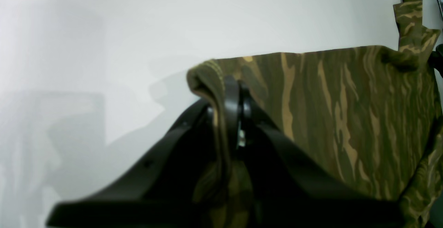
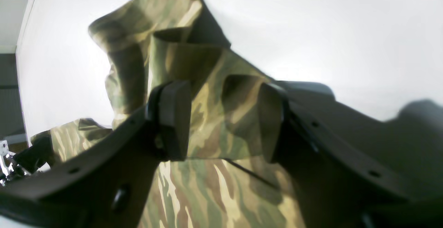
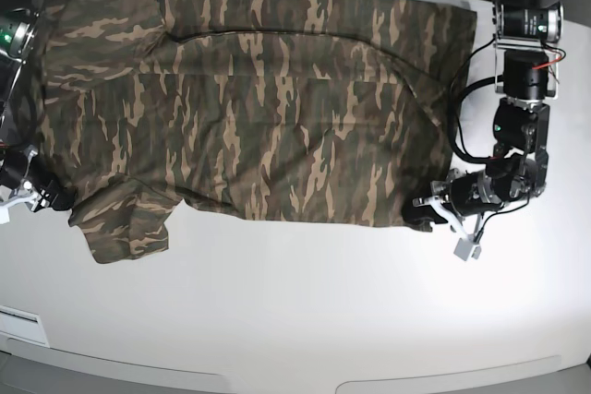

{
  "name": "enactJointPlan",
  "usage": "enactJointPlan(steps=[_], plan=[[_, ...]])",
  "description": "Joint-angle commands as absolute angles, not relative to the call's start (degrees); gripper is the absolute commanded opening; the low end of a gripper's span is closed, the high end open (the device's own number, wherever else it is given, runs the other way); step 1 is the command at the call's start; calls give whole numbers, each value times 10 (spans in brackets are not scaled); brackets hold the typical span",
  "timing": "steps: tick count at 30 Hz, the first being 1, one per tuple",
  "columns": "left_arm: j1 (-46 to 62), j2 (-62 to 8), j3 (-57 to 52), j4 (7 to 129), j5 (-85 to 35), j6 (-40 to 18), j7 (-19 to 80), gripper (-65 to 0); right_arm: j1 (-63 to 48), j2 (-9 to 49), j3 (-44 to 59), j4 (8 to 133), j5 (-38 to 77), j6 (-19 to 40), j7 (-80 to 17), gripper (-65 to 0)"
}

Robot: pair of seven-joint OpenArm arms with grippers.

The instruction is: Fold the T-shirt properly

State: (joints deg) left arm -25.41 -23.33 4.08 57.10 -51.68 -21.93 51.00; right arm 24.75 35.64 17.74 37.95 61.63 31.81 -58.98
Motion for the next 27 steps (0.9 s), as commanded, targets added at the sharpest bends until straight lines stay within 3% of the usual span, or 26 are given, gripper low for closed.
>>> enactJointPlan(steps=[1,9,12,19,27], plan=[[-264,-240,41,575,-510,-219,522,-650,262,368,180,387,623,325,-586,-314],[-264,-240,41,575,-513,-219,525,-650,269,380,180,394,609,370,-577,-314],[-264,-240,41,575,-513,-219,524,-650,284,393,180,397,574,368,-576,-314],[-264,-240,41,575,-513,-232,524,-650,298,390,180,396,460,293,-527,-314],[-271,-240,41,575,-515,-232,524,-650,273,354,180,395,493,321,-526,-314]])
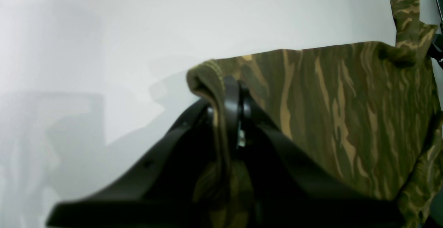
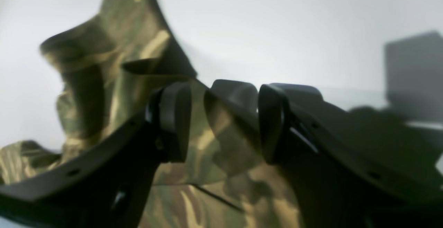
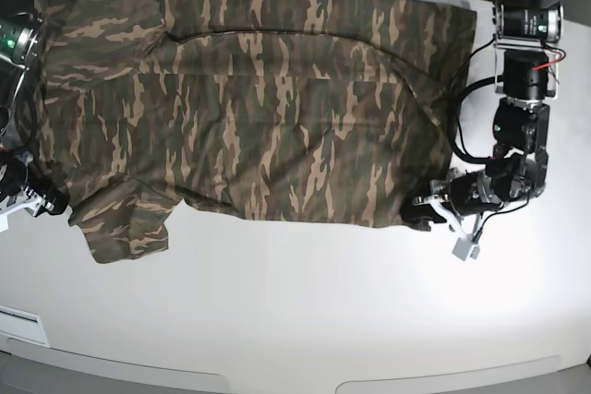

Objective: Fold the T-shirt properly
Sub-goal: 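Grasp the shirt's other hem corner with the right gripper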

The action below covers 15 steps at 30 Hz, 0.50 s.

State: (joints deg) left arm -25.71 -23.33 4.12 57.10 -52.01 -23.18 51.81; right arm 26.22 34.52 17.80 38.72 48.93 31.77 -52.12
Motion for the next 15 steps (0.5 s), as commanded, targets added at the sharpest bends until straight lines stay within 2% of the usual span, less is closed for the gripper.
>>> enactJointPlan(steps=[1,12,15], plan=[[-272,-240,41,575,-515,-232,526,-650,273,353,180,395,504,327,-533,-314],[-276,-240,41,575,-515,-232,528,-650,275,355,145,395,590,386,-602,-327],[-276,-240,41,575,-515,-232,528,-650,275,355,122,396,651,400,-641,-384]])
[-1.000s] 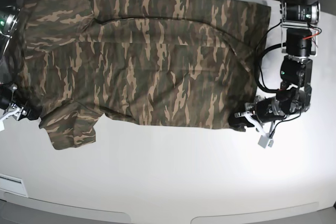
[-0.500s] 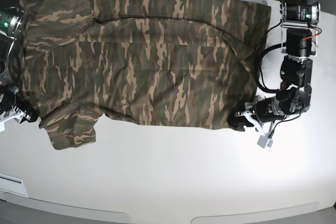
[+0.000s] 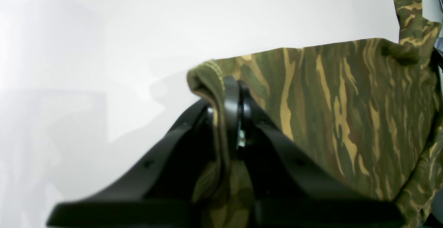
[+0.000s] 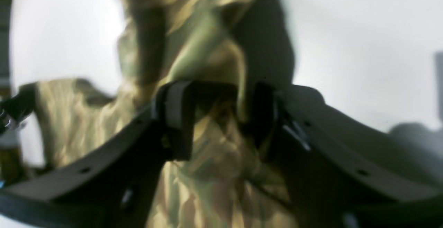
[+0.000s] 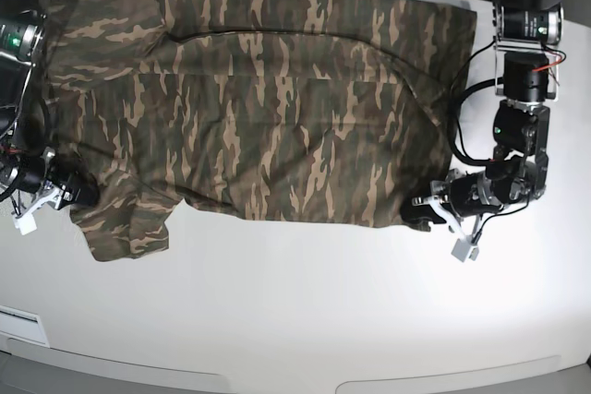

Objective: Fold the T-shirt properly
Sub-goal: 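Grasp the shirt's other hem corner with the right gripper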

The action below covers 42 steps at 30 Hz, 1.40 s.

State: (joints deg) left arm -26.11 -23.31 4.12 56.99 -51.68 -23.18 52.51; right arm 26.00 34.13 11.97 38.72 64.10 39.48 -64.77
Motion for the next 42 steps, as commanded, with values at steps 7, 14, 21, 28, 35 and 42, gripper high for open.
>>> enactJointPlan(steps=[7,14,21,28,35,42], plan=[[-276,-240,41,575,-515,-233,528,-650,290,357,106,396,674,400,-651,-612],[-291,-240,41,575,-515,-262,528,-650,338,382,106,398,674,400,-652,-650],[-337,-240,41,575,-515,-295,529,-650,322,410,106,456,675,400,-657,-650],[-354,-240,41,575,-564,-336,589,-650,241,436,105,568,699,400,-674,-650],[-354,-254,41,575,-668,-393,692,-650,173,484,105,665,708,400,-683,-650],[-354,-300,41,602,-714,-393,702,-650,167,521,105,683,735,400,-690,-650]])
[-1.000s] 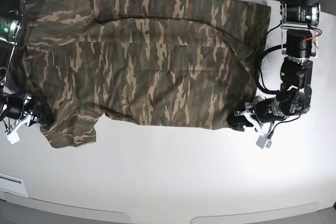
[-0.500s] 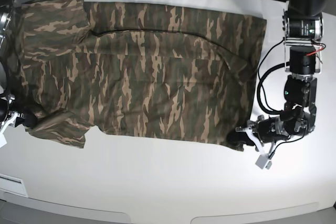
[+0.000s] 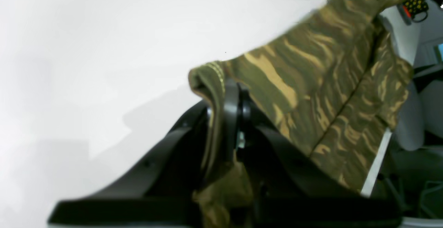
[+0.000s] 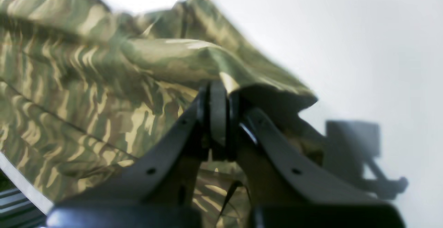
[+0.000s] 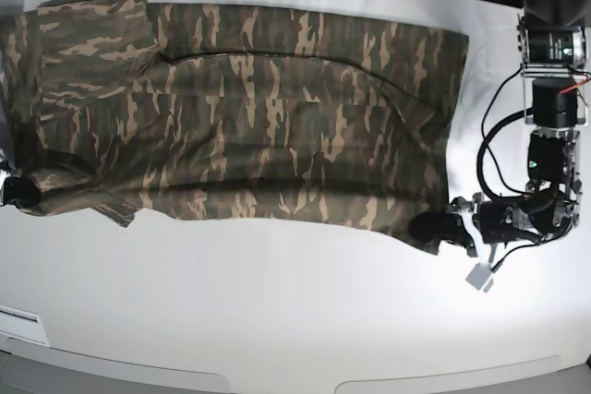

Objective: Fold the T-shirt properly
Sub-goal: 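Grasp the shirt's other hem corner with the right gripper, then fold the shirt lengthwise, pulling both hem corners toward the collar side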

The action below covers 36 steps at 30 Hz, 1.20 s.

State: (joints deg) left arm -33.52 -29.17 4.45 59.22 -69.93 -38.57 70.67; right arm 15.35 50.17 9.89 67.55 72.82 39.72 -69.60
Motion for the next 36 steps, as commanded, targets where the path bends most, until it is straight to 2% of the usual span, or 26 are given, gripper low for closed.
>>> enactJointPlan(steps=[1,8,13,22,29,36], plan=[[-354,-308,41,608,-723,-393,704,-650,167,525,105,683,747,400,-701,-650],[-349,-322,41,613,-850,-400,800,-650,166,531,105,683,841,400,-789,-650],[-322,-324,41,644,-850,-400,800,-650,134,530,105,683,842,400,-761,-650],[-253,-337,41,783,-850,-400,800,-650,58,530,145,741,842,400,-743,-650],[-202,-368,41,828,-850,-400,800,-650,-1,531,195,788,842,400,-783,-650],[-187,-397,41,856,-850,-400,800,-650,-32,531,196,788,841,400,-800,-650]])
